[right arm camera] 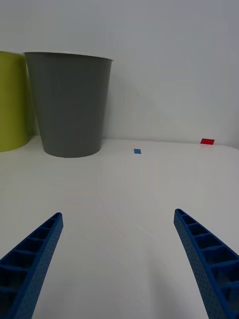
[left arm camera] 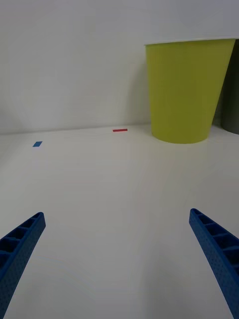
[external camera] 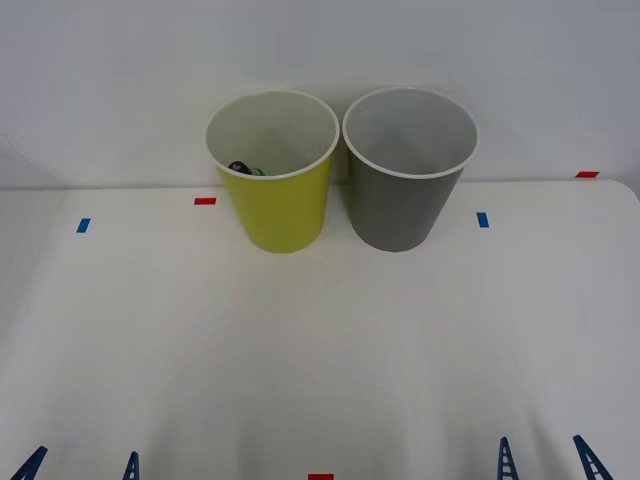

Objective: Put cans in the gray bin and PET bottles in the light green bin.

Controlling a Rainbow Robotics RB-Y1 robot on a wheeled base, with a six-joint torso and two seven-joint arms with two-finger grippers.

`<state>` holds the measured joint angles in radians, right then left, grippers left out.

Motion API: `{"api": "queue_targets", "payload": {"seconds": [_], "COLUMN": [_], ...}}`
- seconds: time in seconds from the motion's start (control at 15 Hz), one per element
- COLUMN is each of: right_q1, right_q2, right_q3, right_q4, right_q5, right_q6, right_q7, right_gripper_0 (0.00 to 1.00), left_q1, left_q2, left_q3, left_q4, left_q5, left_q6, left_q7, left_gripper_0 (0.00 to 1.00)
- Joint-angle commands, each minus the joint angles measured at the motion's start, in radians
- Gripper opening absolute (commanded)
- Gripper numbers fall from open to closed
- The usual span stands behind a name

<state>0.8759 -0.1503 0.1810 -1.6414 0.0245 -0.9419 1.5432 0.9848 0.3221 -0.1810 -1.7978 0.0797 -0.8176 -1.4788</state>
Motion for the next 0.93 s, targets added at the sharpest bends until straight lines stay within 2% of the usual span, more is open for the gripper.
{"api": "queue_targets", "payload": {"seconds": [0.07,0.93], "right_q1": [0.0,0.0], "right_q2": [0.0,0.0], "right_q3": [0.0,0.0], "right_q4": [0.0,0.0], "right_q5": [0.0,0.0], "right_q6": [0.0,0.0], "right_q7": [0.0,0.0], "right_gripper_0": [0.77,0.77], "left_q1": [0.0,0.0], "left_q2": [0.0,0.0], "left_q3": [0.0,0.0], "left_q4": [0.0,0.0], "left_q5": [0.0,0.0], "left_q6": [0.0,0.0], "left_q7": [0.0,0.0], "left_gripper_0": [1.0,1.0]}}
